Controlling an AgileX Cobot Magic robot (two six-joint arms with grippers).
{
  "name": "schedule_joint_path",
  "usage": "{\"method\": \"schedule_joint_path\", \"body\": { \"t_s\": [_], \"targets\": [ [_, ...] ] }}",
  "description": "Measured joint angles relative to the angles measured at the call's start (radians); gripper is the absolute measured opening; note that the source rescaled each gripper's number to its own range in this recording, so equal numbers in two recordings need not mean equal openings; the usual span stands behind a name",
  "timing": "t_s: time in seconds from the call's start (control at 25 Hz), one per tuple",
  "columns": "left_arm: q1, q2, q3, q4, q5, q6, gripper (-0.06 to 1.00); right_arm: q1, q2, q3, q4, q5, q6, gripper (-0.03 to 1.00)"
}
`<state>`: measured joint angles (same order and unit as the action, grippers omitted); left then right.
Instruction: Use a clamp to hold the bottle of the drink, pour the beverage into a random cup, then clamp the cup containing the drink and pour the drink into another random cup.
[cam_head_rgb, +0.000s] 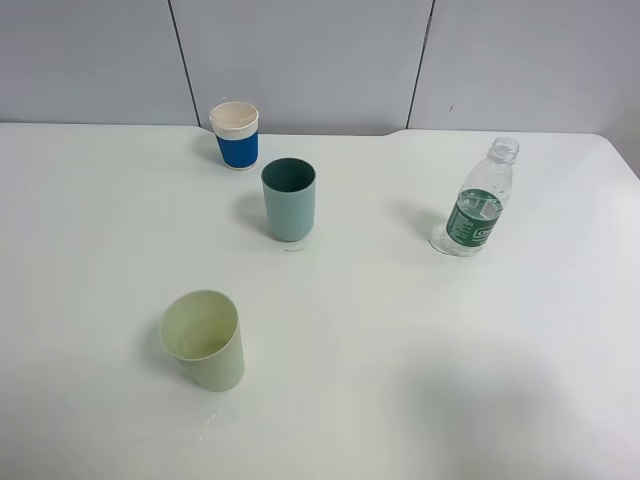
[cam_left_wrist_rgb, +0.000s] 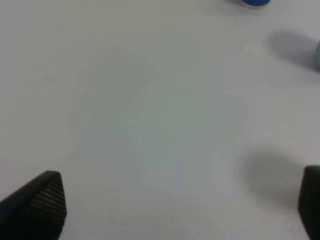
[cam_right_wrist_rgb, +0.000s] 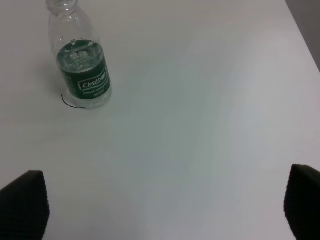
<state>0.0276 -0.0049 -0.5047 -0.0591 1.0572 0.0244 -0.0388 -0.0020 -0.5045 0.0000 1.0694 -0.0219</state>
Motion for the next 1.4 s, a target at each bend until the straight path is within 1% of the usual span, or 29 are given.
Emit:
{"method": "schedule_joint_path", "body": {
  "t_s": [0.2,1.4],
  "targets": [
    [-0.017,0.000,0.000,0.000,0.000,0.000,0.79,0.000,0.000,0.000,0.000,0.000,0.000,0.94],
    [-0.017,0.000,0.000,0.000,0.000,0.000,0.79,0.000,0.000,0.000,0.000,0.000,0.000,0.94]
  ]
}}
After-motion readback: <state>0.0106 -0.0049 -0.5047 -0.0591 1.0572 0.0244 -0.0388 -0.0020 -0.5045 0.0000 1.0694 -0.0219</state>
